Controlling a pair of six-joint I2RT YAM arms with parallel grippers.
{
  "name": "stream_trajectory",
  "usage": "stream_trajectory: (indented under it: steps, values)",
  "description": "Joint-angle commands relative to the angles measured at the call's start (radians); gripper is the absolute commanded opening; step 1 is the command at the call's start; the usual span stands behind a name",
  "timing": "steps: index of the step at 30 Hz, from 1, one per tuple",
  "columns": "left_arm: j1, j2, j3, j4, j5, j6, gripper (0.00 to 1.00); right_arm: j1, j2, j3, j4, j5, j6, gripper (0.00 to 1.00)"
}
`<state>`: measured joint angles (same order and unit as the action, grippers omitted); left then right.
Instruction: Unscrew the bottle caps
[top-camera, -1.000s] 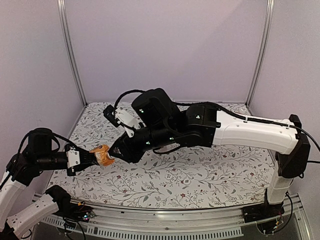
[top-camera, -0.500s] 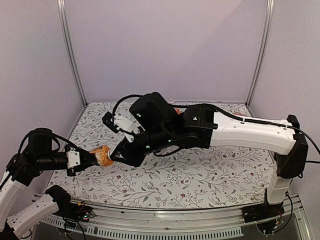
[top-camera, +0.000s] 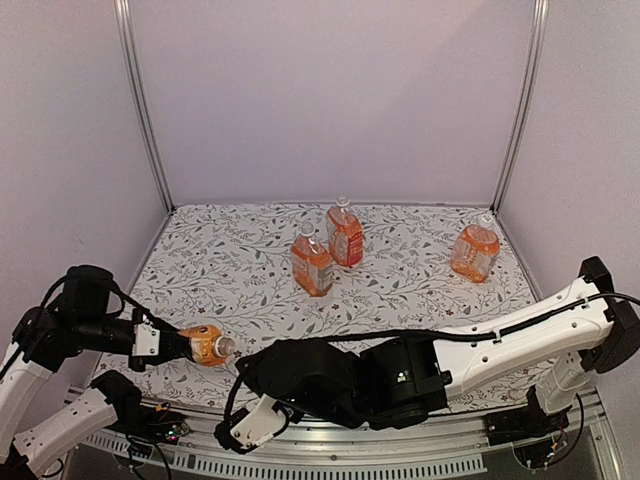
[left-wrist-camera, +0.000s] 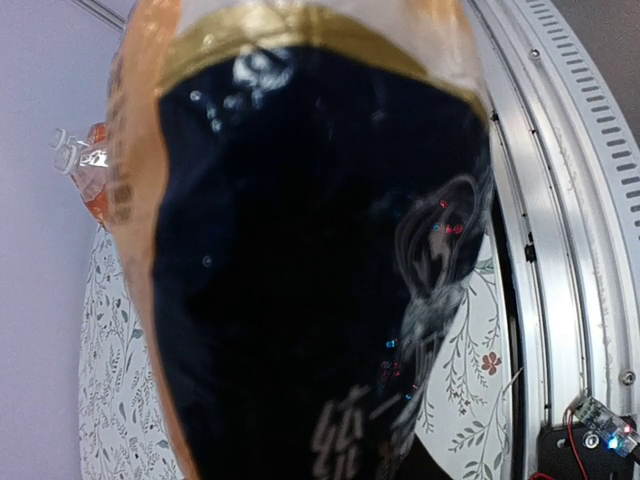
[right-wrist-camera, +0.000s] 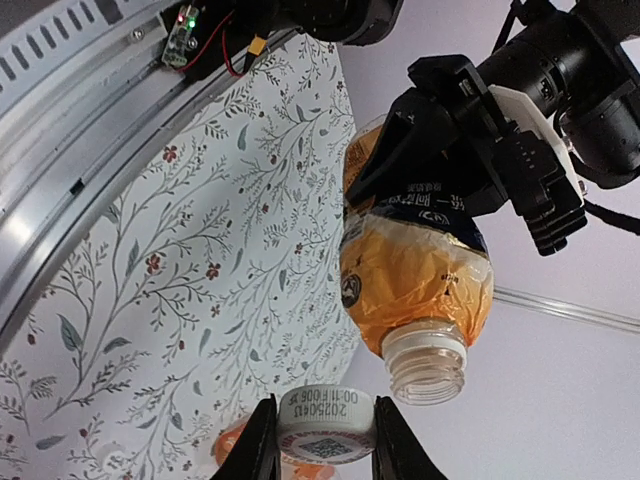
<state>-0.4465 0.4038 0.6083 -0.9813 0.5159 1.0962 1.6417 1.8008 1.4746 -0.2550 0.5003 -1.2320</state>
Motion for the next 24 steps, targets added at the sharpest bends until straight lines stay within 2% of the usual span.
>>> stream_trajectory:
  steps: [1, 6, 9, 12, 13, 15, 17, 19, 20, 22, 24]
  values:
    - [0.006, -0.017, -0.010, -0.042, -0.003, 0.034, 0.32, -0.039, -0.040, 0.000, 0.244, 0.135, -0.401, 0.00]
    - [0.009, -0.040, -0.041, 0.066, -0.020, -0.117, 0.32, -0.074, -0.071, -0.029, 0.245, 0.172, -0.172, 0.00]
    - [0.017, -0.050, -0.058, 0.222, -0.025, -0.346, 0.32, -0.117, -0.099, -0.033, 0.206, 0.232, -0.001, 0.00]
    - [0.045, -0.058, -0.090, 0.417, -0.005, -0.650, 0.32, -0.227, -0.125, 0.020, -0.047, 0.229, 0.392, 0.00]
    - [0.058, -0.063, -0.105, 0.475, 0.026, -0.729, 0.32, -0.279, -0.132, 0.049, -0.160, 0.171, 0.618, 0.00]
    - [0.082, -0.071, -0.147, 0.585, 0.083, -0.895, 0.32, -0.386, -0.123, 0.094, -0.364, 0.052, 0.921, 0.00]
    - [0.106, -0.078, -0.197, 0.698, 0.124, -1.098, 0.32, -0.476, -0.090, 0.124, -0.514, -0.042, 1.187, 0.00]
    - [0.141, -0.070, -0.254, 0.826, 0.161, -1.228, 0.31, -0.530, -0.039, 0.130, -0.612, -0.106, 1.365, 0.00]
    - [0.149, -0.070, -0.264, 0.855, 0.181, -1.209, 0.31, -0.552, -0.013, 0.125, -0.646, -0.137, 1.456, 0.00]
    - [0.156, -0.089, -0.275, 0.870, 0.118, -1.222, 0.32, -0.591, 0.040, 0.110, -0.690, -0.203, 1.558, 0.00]
    - [0.172, -0.111, -0.299, 0.899, 0.158, -1.226, 0.33, -0.621, 0.087, 0.086, -0.702, -0.250, 1.630, 0.00]
